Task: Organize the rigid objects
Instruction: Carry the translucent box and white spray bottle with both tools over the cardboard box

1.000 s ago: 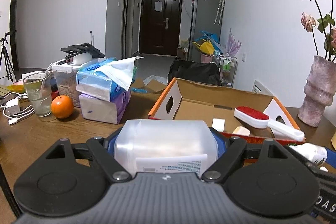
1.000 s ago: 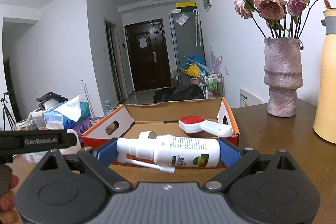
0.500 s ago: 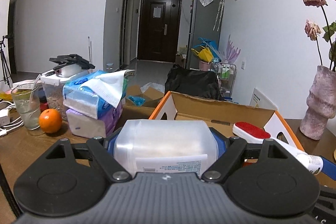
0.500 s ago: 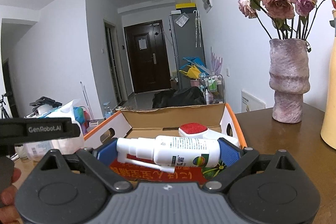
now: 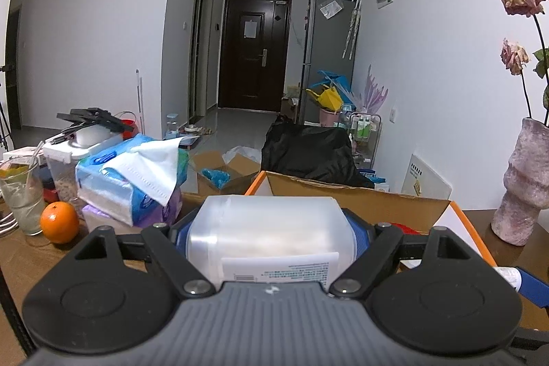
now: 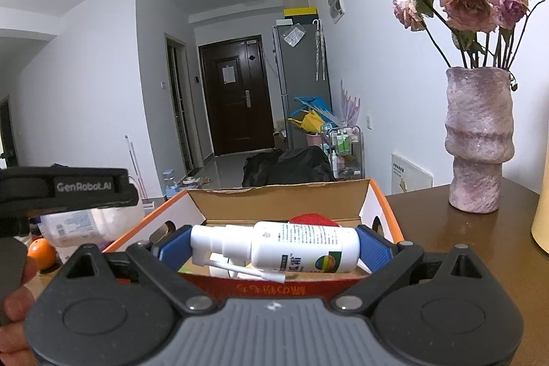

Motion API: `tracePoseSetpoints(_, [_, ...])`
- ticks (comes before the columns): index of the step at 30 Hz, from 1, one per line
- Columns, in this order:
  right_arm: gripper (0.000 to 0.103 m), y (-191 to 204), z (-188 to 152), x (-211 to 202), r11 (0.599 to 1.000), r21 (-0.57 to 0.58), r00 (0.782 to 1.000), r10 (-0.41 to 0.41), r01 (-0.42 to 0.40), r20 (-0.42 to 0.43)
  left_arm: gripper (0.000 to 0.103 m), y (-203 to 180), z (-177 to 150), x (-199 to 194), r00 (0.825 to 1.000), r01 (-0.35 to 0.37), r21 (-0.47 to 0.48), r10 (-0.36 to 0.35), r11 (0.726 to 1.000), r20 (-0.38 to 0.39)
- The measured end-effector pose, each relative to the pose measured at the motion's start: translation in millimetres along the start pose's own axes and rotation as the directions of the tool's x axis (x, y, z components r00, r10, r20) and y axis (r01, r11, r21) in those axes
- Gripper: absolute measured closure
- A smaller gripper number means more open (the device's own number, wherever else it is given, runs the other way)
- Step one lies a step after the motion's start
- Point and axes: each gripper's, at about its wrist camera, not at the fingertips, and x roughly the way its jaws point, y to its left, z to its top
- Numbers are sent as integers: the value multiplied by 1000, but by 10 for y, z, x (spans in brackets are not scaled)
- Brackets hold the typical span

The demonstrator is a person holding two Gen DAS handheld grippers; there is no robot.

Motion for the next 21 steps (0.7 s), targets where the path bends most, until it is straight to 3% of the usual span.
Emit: tracePoseSetpoints(21, [5, -1, 129, 548, 998, -3, 997, -70, 70, -16, 20, -83, 52, 590, 1000, -23, 20, 23, 1000, -3])
